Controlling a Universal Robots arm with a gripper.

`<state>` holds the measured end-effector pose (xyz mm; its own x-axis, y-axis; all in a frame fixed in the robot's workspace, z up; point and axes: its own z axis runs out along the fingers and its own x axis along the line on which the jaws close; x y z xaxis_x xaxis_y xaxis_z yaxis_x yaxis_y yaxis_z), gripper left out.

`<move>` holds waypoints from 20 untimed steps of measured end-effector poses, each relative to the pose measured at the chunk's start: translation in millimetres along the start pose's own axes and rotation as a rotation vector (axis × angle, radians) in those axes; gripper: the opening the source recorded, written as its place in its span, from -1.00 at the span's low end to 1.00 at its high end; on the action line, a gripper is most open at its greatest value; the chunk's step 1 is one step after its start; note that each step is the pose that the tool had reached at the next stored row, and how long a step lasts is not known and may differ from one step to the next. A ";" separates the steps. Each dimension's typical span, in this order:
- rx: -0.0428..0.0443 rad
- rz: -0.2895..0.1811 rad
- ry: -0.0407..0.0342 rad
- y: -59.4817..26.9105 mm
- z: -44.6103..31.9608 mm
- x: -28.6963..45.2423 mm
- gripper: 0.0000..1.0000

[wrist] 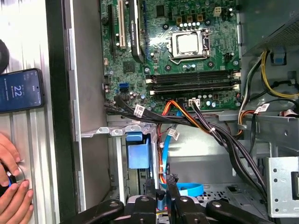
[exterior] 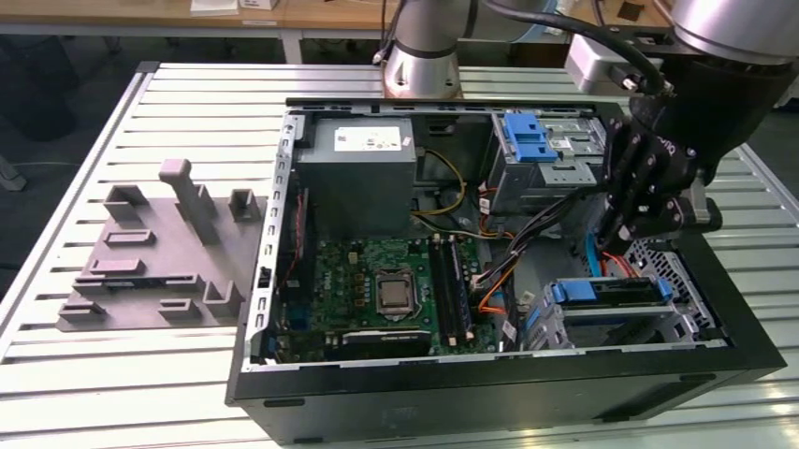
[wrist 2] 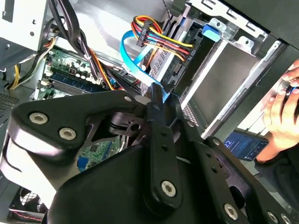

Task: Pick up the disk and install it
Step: 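Insert the second disk wire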

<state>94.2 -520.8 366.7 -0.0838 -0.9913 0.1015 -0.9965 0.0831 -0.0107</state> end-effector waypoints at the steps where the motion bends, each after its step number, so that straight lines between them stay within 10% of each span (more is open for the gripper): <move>1: 0.0001 0.000 0.0015 0.0 0.3 -0.1 -0.52; 9: 0.0003 0.000 0.0031 0.0 3.4 -0.3 -0.68; 14: -0.0014 0.000 -0.0245 -0.1 5.8 2.1 -0.68; 20: 0.0095 0.000 -0.0272 -0.6 9.6 9.7 -0.68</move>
<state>93.9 -531.4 358.1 -0.0835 -0.9937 0.0743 -0.9964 0.0822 -0.0202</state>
